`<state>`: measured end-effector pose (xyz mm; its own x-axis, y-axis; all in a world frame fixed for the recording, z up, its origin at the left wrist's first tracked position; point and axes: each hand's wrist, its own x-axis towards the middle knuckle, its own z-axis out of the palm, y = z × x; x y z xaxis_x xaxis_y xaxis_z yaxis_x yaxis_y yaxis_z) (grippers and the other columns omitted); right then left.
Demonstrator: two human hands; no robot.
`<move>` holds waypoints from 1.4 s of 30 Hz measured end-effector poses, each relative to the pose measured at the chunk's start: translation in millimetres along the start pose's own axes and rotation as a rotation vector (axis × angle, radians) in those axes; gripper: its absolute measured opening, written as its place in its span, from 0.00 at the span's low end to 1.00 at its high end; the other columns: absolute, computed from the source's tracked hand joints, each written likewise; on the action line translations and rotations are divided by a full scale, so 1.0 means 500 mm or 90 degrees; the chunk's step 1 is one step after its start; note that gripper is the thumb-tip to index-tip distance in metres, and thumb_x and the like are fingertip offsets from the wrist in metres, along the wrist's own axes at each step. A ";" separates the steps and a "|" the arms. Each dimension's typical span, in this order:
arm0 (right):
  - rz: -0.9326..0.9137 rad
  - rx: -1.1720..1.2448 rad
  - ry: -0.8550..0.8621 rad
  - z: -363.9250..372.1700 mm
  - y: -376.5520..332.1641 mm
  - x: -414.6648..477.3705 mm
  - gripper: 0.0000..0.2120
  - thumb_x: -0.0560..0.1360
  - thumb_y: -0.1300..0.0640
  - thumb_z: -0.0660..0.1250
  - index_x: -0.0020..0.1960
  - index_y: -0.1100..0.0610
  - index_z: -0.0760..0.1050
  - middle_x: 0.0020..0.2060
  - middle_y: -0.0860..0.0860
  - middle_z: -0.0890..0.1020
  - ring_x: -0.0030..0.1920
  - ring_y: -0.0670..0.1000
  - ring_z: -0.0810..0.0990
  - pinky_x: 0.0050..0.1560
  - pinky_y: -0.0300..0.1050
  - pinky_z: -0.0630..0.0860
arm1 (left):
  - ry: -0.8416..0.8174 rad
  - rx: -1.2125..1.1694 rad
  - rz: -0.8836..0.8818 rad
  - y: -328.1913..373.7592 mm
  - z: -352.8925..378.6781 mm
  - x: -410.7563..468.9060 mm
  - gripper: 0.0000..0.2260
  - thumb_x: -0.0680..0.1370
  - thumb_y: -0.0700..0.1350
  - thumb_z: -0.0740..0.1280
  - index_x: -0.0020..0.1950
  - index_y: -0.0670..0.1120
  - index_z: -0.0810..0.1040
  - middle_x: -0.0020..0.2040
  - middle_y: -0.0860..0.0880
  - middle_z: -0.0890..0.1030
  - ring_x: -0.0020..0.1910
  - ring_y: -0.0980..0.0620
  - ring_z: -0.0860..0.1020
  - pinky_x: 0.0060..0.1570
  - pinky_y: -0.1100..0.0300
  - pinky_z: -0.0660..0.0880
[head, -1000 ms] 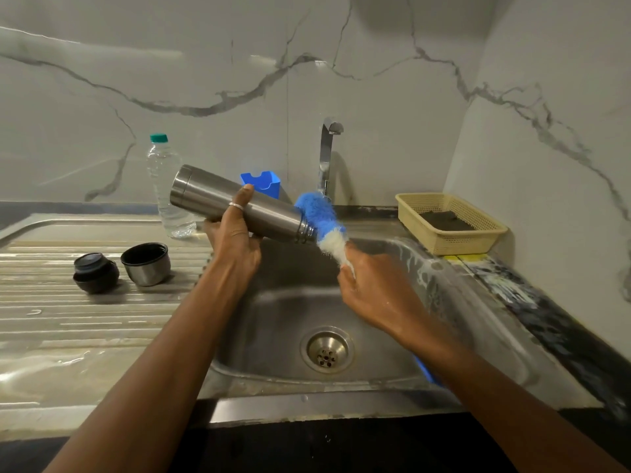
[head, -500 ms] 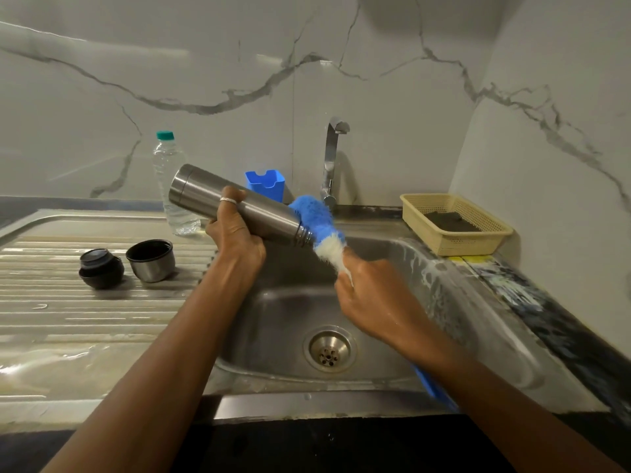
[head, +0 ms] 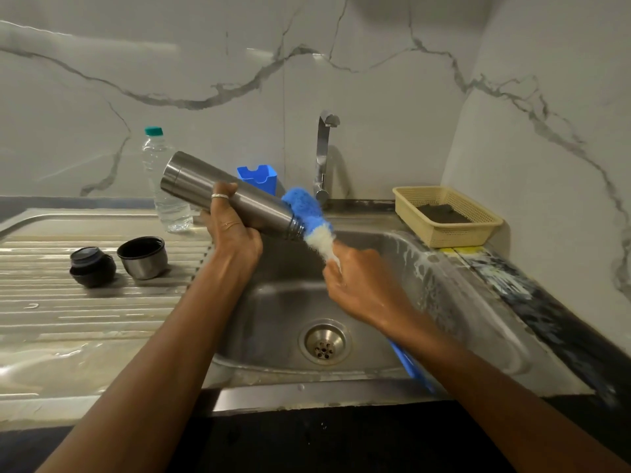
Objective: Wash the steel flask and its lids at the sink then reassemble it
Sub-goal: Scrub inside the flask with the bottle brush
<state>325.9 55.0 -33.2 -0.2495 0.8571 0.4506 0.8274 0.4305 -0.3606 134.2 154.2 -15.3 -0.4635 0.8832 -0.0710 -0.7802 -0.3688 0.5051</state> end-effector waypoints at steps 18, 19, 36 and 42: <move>0.049 -0.002 -0.030 0.002 -0.004 0.007 0.16 0.82 0.52 0.61 0.62 0.62 0.77 0.39 0.50 0.77 0.30 0.44 0.72 0.26 0.31 0.62 | 0.009 0.086 -0.006 -0.001 0.001 0.005 0.27 0.67 0.44 0.81 0.62 0.40 0.76 0.56 0.40 0.85 0.50 0.43 0.86 0.51 0.41 0.83; 0.040 -0.001 -0.031 0.003 -0.004 -0.006 0.15 0.83 0.52 0.61 0.62 0.61 0.76 0.39 0.50 0.78 0.29 0.42 0.72 0.26 0.31 0.64 | 0.017 0.080 -0.001 -0.001 0.001 0.009 0.27 0.68 0.44 0.80 0.63 0.41 0.74 0.57 0.40 0.84 0.51 0.43 0.85 0.52 0.41 0.83; 0.031 0.006 -0.005 -0.006 -0.009 0.003 0.16 0.82 0.53 0.61 0.63 0.62 0.76 0.40 0.52 0.81 0.32 0.45 0.74 0.30 0.30 0.62 | -0.058 0.017 -0.060 -0.002 -0.013 0.018 0.36 0.65 0.59 0.80 0.68 0.44 0.76 0.58 0.40 0.84 0.55 0.40 0.85 0.58 0.37 0.79; 0.002 0.026 -0.027 -0.010 -0.024 -0.061 0.17 0.83 0.51 0.60 0.68 0.57 0.74 0.39 0.48 0.78 0.31 0.41 0.75 0.29 0.30 0.68 | -0.013 0.061 -0.059 0.006 -0.018 0.015 0.29 0.73 0.62 0.70 0.67 0.47 0.76 0.55 0.44 0.85 0.52 0.43 0.86 0.47 0.47 0.83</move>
<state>326.1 22.3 -38.7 -0.2697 0.8691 0.4146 0.8072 0.4388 -0.3949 124.6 157.2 -21.8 -0.3824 0.9181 -0.1042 -0.7746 -0.2571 0.5778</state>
